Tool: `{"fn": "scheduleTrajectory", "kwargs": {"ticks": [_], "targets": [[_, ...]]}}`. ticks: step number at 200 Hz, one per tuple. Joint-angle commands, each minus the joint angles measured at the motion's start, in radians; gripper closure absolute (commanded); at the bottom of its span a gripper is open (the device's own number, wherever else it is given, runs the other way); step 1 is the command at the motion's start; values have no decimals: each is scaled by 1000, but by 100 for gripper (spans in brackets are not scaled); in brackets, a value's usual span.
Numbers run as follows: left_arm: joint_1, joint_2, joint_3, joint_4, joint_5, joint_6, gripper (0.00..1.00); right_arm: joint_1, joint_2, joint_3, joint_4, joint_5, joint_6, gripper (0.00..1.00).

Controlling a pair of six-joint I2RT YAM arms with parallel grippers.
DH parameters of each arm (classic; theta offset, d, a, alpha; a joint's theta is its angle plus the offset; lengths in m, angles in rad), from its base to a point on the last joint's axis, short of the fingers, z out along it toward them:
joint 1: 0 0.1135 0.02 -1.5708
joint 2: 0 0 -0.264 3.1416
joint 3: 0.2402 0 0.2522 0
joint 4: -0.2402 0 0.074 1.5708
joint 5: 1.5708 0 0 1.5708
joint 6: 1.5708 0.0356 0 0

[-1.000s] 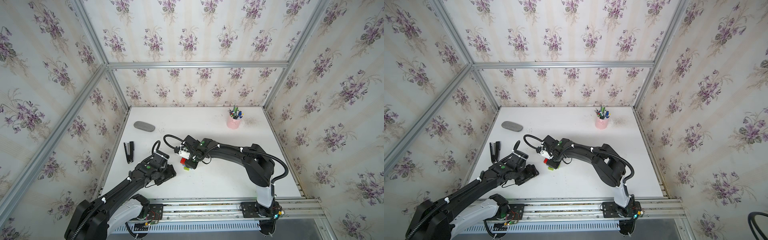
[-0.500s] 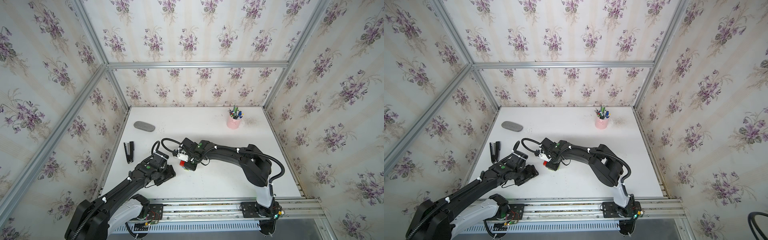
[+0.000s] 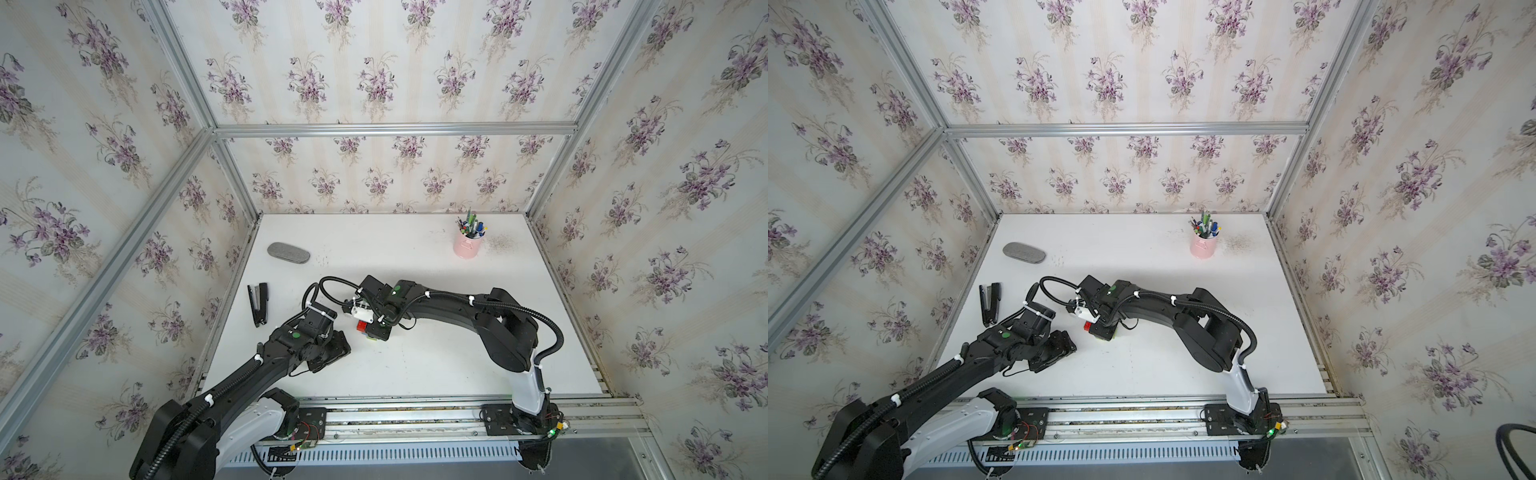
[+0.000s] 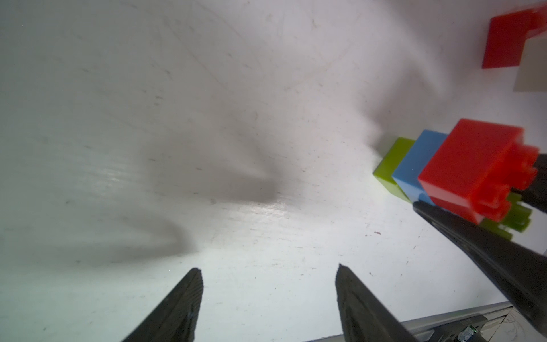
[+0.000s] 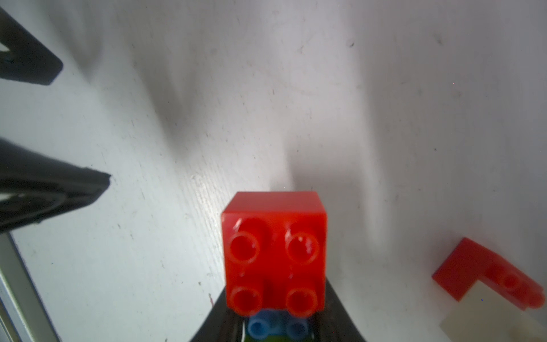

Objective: Assemble the letter y with lego
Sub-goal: Assemble the lego brick with the lego brick.

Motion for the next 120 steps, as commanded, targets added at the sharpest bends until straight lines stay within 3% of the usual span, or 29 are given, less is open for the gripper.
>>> {"fn": "scheduleTrajectory", "kwargs": {"ticks": [1, 120], "targets": [[3, -3, -6, 1, 6, -2, 28, 2, 25, -5, -66, 18, -39, 66], [11, -10, -12, 0, 10, -3, 28, 17, 108, 3, -129, 0, -18, 72]]}}
